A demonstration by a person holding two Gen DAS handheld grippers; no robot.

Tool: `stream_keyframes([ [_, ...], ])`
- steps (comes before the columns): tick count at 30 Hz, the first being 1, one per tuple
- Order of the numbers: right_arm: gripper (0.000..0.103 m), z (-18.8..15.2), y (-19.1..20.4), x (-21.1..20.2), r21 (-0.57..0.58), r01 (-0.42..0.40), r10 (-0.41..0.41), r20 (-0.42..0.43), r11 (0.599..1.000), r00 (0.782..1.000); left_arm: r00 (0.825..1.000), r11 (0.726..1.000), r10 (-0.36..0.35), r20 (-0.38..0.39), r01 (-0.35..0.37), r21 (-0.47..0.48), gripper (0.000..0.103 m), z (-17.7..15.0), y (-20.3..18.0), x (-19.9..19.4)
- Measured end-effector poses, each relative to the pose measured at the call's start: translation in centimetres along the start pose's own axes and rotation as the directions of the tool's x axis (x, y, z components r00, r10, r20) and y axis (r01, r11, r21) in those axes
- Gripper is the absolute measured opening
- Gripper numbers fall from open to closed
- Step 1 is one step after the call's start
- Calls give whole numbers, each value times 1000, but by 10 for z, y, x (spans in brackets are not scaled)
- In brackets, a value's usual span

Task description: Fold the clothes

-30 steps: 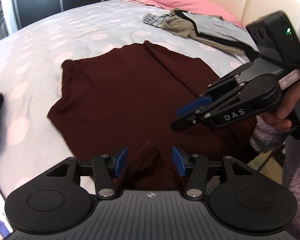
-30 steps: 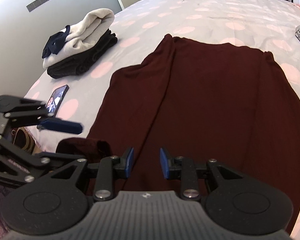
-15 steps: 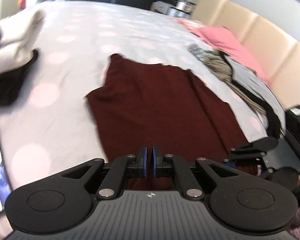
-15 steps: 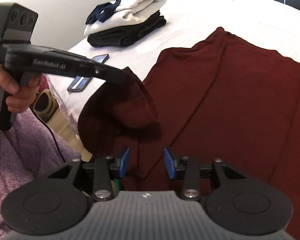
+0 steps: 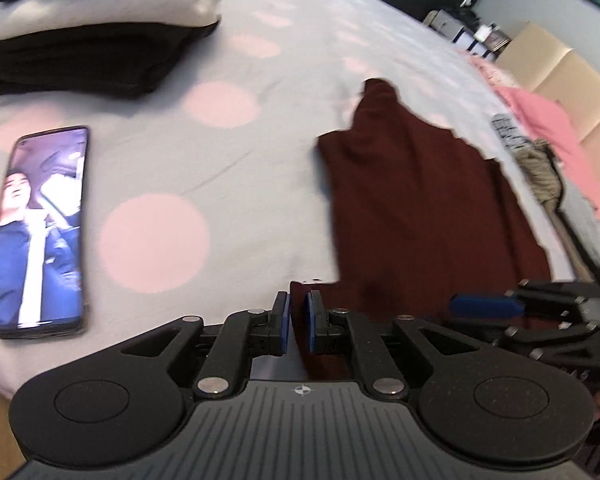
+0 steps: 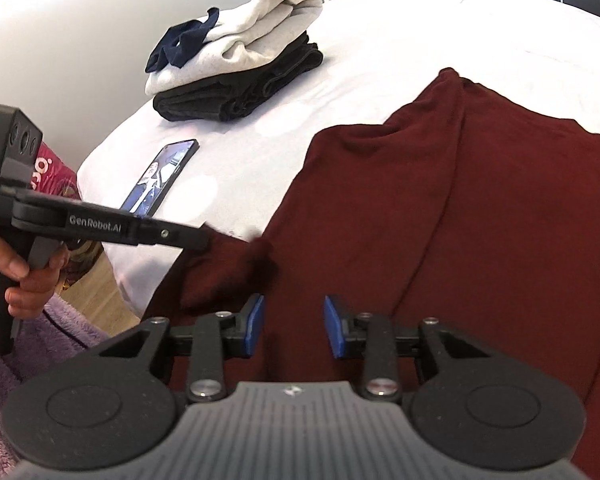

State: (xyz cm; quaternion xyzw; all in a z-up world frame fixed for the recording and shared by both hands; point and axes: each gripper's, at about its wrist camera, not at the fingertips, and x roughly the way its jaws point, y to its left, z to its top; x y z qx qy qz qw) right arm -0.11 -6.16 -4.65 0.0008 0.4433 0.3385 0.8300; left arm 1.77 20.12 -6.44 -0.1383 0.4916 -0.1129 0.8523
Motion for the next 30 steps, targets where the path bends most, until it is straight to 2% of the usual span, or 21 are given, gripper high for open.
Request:
stream_keyframes([
  [6, 36, 11, 4, 14, 7, -55, 55, 2, 998, 998, 1000, 1000, -13, 14, 13, -10, 30, -2, 8, -4],
  [10, 36, 23, 10, 24, 3, -98, 98, 12, 995, 995, 1000, 999, -26, 1, 26, -40, 34, -1, 13, -2],
  [16, 36, 41, 19, 34, 34, -153, 153, 8, 988, 988, 998, 998, -54, -25, 54, -15, 35, -1, 11, 5],
  [17, 36, 43, 18, 36, 47, -149, 149, 3, 988, 989, 998, 998, -55, -35, 55, -9, 34, -1, 10, 8],
  [19, 36, 46, 15, 43, 71, -119, 121, -16, 990, 993, 997, 998, -59, -46, 60, 18, 24, -1, 7, 12],
  [20, 33, 47, 13, 46, 85, -108, 110, -26, 991, 994, 997, 998, -60, -48, 62, 27, 13, -1, 6, 13],
  [21, 19, 46, 10, 49, 105, -112, 115, -31, 988, 993, 997, 998, -59, -48, 61, 24, 8, -1, 6, 13],
  [22, 10, 46, 7, 50, 129, -124, 130, -33, 984, 991, 997, 998, -62, -40, 63, 15, 7, 0, 7, 11],
  [23, 6, 45, 3, 49, 153, -133, 139, -28, 979, 990, 997, 998, -69, -21, 69, -1, 4, 0, 8, 7],
  [26, 6, 43, -6, 31, 208, -138, 134, 36, 968, 990, 992, 992, -118, 48, 120, -35, 3, 1, 10, -9],
  [30, 6, 37, -9, -8, 222, -162, 139, 112, 962, 984, 964, 972, -225, 144, 232, -31, 3, 2, 3, -35],
])
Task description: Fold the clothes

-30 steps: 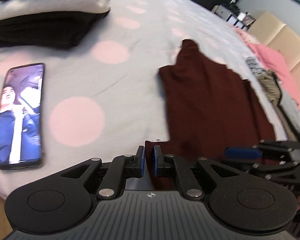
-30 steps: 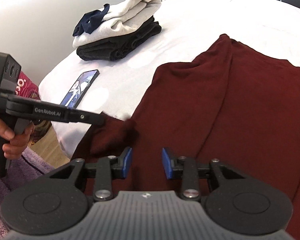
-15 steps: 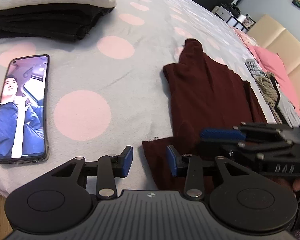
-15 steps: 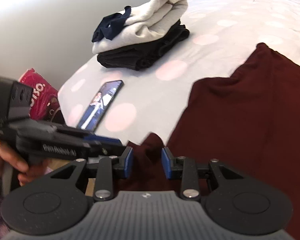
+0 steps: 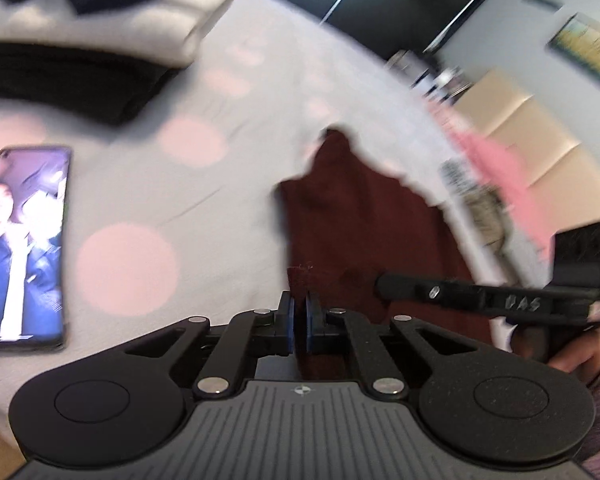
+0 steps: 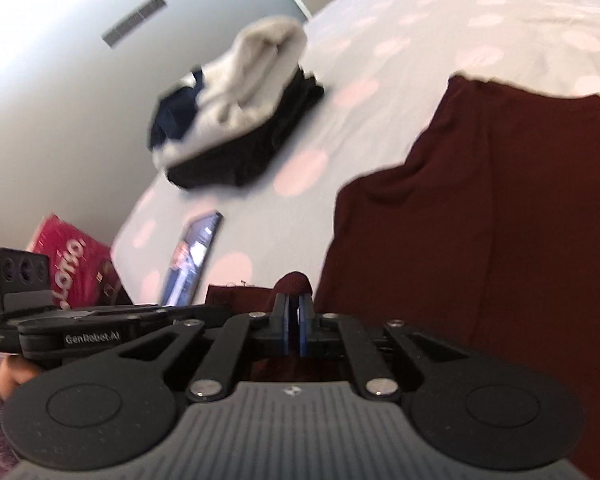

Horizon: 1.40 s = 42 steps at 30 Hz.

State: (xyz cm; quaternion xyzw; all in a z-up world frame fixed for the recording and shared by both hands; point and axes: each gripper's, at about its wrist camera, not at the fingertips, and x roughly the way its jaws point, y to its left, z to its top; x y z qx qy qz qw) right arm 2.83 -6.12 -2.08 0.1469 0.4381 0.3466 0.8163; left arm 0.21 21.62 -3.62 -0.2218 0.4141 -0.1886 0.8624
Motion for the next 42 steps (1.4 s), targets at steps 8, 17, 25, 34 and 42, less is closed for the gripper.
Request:
stream_keyframes([
  [8, 6, -25, 31, -94, -103, -67, 72, 48, 992, 996, 973, 953, -232, 5, 226, 203, 3, -2, -46, -44],
  [17, 6, -78, 55, -150, -169, -153, 146, -52, 974, 988, 928, 850, -226, -295, 336, 405, 3, -36, -94, -44],
  [25, 5, -90, 36, -112, -206, 43, -58, -67, 978, 996, 948, 871, -30, -316, 180, 457, 3, -43, -94, -6],
  [34, 16, -63, 2, -86, -106, 130, -132, -19, 986, 991, 956, 892, -12, -293, 142, 428, 3, -22, -72, 39],
  [42, 28, -43, -30, -46, 27, 132, -130, -60, 991, 990, 940, 936, 96, -328, 27, 351, 3, -17, -44, 50],
])
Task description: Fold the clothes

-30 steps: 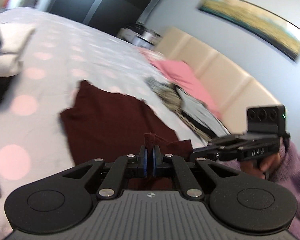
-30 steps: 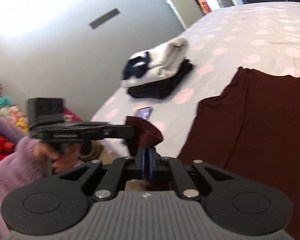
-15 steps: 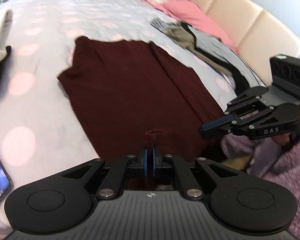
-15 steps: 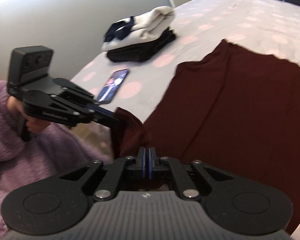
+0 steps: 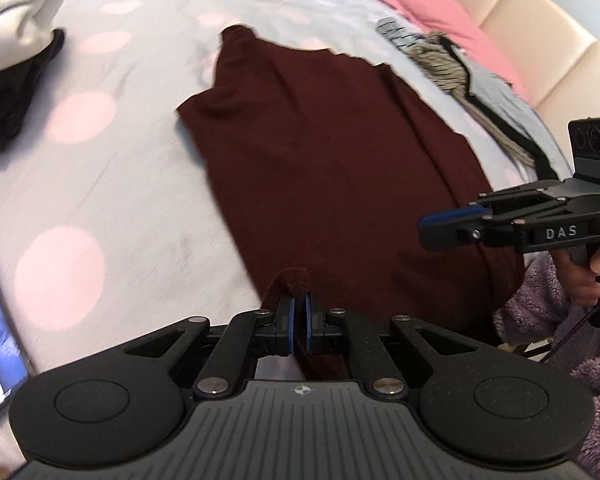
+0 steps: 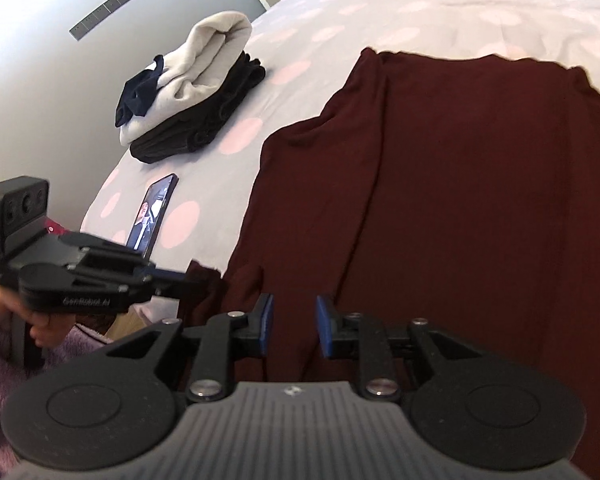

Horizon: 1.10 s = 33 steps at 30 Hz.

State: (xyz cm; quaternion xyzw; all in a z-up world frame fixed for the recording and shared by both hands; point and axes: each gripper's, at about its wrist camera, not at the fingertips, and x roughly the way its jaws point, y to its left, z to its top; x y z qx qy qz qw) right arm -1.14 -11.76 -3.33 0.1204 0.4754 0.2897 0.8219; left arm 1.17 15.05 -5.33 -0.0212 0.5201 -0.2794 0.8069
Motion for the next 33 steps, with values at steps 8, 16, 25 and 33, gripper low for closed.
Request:
stream_keyframes([
  [8, 27, 15, 33, 42, -152, -16, 8, -54, 988, 999, 996, 988, 82, -43, -87, -130, 3, -15, 20, 2],
  [16, 27, 28, 42, 67, -100, -70, 61, -90, 992, 994, 998, 981, 62, -26, -65, -184, 3, -27, 33, 3],
  [25, 22, 29, 33, 79, 7, -85, 85, -130, 996, 988, 999, 973, 46, -18, -49, -224, 4, -28, 40, 2],
  [33, 5, 23, 21, 55, 87, -118, 121, -36, 989, 992, 998, 963, 23, 54, -7, -268, 4, -29, 38, -13],
])
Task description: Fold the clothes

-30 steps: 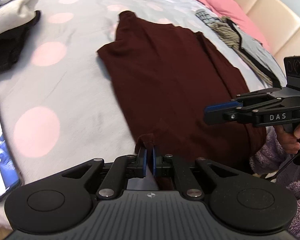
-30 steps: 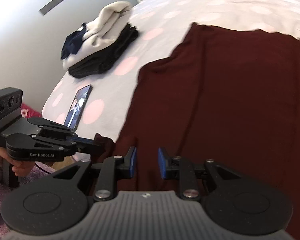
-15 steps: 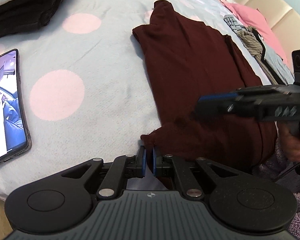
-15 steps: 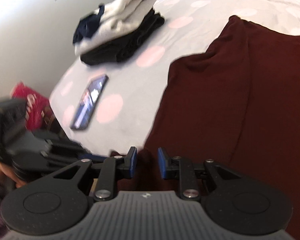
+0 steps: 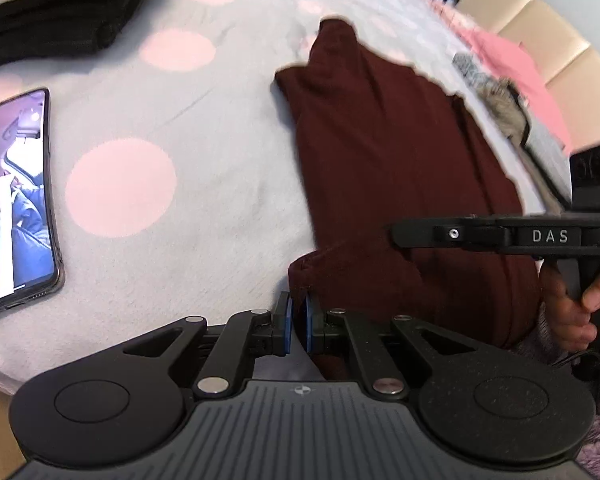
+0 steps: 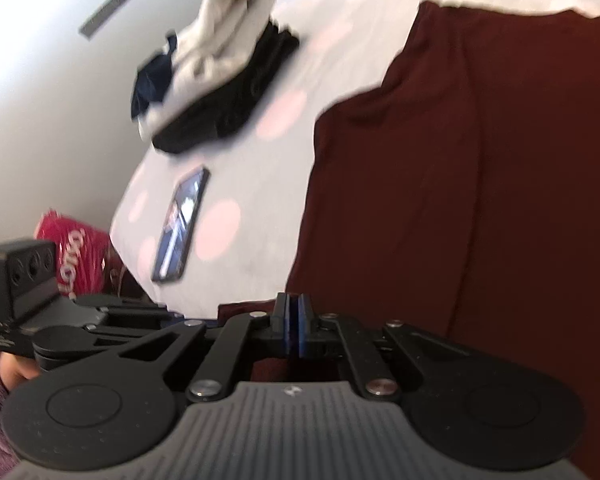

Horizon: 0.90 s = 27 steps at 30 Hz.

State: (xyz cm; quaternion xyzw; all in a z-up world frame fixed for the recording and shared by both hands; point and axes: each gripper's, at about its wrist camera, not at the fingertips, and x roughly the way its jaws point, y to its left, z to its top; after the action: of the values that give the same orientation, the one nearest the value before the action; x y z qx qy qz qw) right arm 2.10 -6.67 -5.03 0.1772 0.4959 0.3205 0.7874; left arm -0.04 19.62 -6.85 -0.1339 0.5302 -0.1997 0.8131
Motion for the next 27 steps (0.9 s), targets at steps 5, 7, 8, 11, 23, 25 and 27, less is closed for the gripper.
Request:
stream_keyframes([
  [5, 5, -13, 2, -37, -18, 38, -36, 84, 999, 996, 995, 995, -83, 59, 80, 54, 4, 4, -17, -7],
  [7, 5, -19, 1, -48, -26, 60, -57, 106, 998, 993, 996, 992, -75, 55, 69, 104, 4, 9, -28, -2],
  [8, 5, -21, -1, -51, -21, 71, -68, 115, 997, 991, 996, 990, -68, 54, 61, 125, 4, 11, -33, 2],
  [11, 5, -22, -11, -52, 14, 104, -105, 127, 994, 986, 998, 984, -39, 53, 29, 176, 4, 21, -46, 13],
  [23, 11, -14, -31, -25, 35, 201, -204, 112, 979, 972, 996, 982, 81, 42, -87, 167, 21, 31, -48, 37],
  [25, 13, -14, -33, -28, 45, 210, -214, 122, 977, 969, 994, 985, 89, 71, -98, 144, 31, 29, -46, 28],
  [27, 14, -14, -33, -35, 47, 209, -214, 143, 977, 966, 994, 988, 82, 72, -91, 122, 33, 24, -44, 20],
])
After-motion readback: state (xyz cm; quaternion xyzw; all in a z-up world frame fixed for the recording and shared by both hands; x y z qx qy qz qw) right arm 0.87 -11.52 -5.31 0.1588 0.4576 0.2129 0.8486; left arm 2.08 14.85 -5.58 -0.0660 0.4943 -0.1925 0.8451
